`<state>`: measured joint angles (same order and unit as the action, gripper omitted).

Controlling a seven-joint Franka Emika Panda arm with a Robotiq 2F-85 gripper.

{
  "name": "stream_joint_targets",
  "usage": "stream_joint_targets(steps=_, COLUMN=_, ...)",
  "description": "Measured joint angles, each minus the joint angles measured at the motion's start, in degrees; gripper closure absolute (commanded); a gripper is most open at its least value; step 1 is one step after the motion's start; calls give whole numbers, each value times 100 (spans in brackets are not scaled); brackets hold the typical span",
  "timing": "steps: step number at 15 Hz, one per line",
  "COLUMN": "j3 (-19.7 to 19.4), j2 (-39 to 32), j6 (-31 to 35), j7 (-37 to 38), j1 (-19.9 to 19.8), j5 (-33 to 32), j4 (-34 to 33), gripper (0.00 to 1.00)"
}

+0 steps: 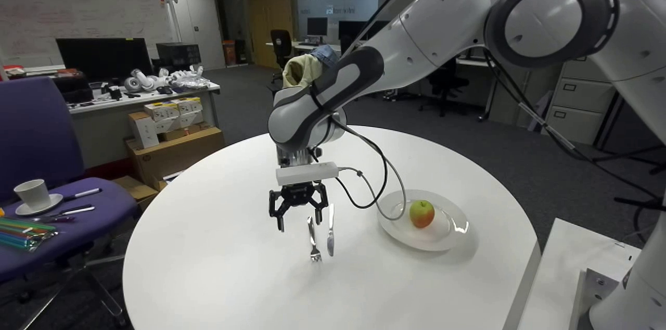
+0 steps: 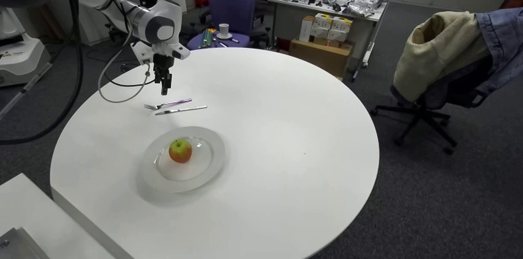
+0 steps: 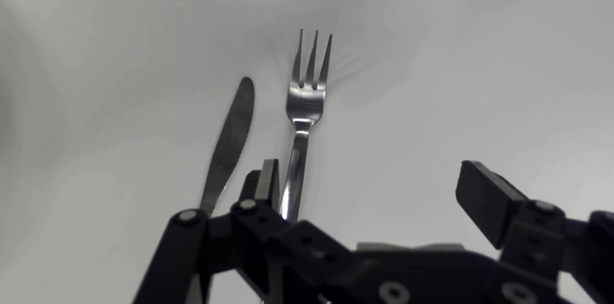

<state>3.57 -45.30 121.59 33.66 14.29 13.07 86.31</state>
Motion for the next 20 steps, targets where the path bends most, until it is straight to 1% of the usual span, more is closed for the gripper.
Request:
stream_joint_targets(steps=8, j3=-15, j2=-194, j6=6, j7=-9, j1=-2, j5=0, j4=-1, gripper=0)
stream_joint_targets(steps=16, j3=-141, j2=-226, j6=13, j7=1, j1=-8, j5=0, j4=3, gripper=0)
stream_joint_targets(steps=20, j3=-269, j2=-262, j6=172, j7=316, j1=29, j5=-110, j4=27, gripper=0)
